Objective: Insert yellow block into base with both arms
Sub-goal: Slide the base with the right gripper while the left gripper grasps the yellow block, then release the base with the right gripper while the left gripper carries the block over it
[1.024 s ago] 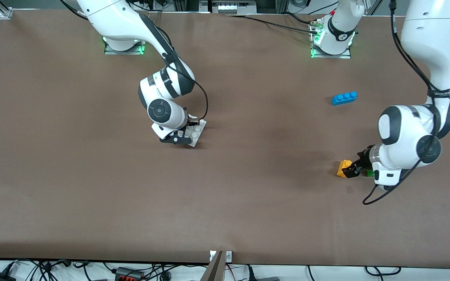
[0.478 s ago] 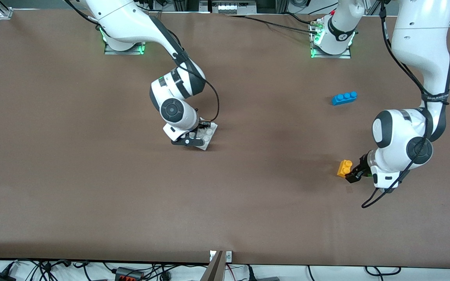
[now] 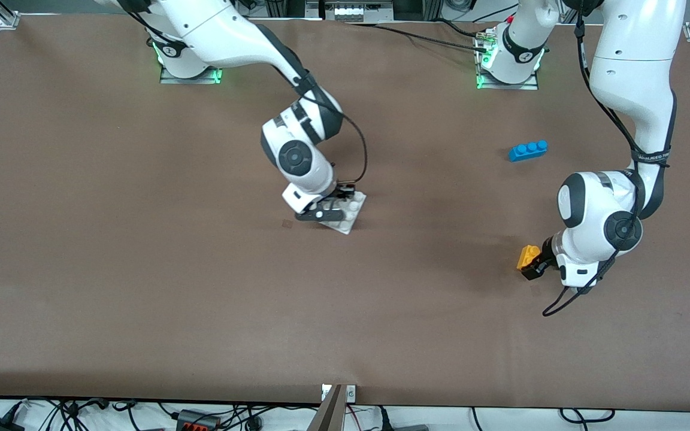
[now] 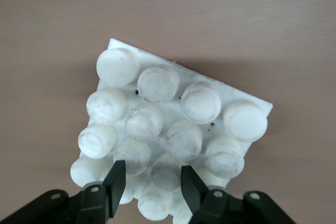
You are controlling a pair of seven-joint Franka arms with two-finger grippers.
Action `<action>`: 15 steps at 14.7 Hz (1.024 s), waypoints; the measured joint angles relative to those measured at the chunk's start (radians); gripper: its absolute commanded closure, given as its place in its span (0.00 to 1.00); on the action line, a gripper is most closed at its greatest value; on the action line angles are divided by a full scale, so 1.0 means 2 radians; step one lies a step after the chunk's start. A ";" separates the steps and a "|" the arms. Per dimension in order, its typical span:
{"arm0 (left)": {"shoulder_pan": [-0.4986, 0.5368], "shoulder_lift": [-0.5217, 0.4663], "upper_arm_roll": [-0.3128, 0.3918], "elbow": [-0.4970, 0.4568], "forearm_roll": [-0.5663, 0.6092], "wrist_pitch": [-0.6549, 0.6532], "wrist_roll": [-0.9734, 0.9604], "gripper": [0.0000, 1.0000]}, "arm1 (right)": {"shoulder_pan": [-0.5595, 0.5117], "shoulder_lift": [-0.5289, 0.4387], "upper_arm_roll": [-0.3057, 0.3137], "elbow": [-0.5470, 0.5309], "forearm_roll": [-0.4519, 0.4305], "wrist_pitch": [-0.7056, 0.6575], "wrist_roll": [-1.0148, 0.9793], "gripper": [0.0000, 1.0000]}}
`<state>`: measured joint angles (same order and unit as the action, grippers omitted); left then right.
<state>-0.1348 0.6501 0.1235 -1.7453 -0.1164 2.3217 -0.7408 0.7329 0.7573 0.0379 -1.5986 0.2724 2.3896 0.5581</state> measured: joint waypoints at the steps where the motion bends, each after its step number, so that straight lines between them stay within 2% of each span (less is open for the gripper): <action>1: 0.000 0.000 0.000 -0.001 0.000 0.000 0.000 0.00 | 0.006 0.003 0.000 0.004 0.000 0.003 -0.016 0.48; 6: 0.000 0.000 0.001 -0.004 0.000 0.002 -0.001 0.00 | 0.019 0.008 0.000 0.010 0.000 0.009 -0.123 0.48; 8: 0.000 0.000 0.001 -0.005 0.000 0.002 -0.001 0.03 | 0.027 0.011 0.001 0.015 0.000 0.010 -0.141 0.48; 13: -0.002 0.000 0.001 -0.008 0.000 0.010 -0.001 0.19 | 0.042 0.026 0.001 0.026 0.001 0.056 -0.144 0.48; 15: -0.002 0.000 0.001 -0.010 0.000 0.012 -0.001 0.23 | 0.043 0.028 0.001 0.029 0.001 0.064 -0.146 0.46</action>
<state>-0.1393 0.6501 0.1247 -1.7662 -0.1163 2.3462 -0.7431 0.8188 0.8135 0.0395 -1.5413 0.2736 2.5167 0.2661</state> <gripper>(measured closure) 0.181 0.476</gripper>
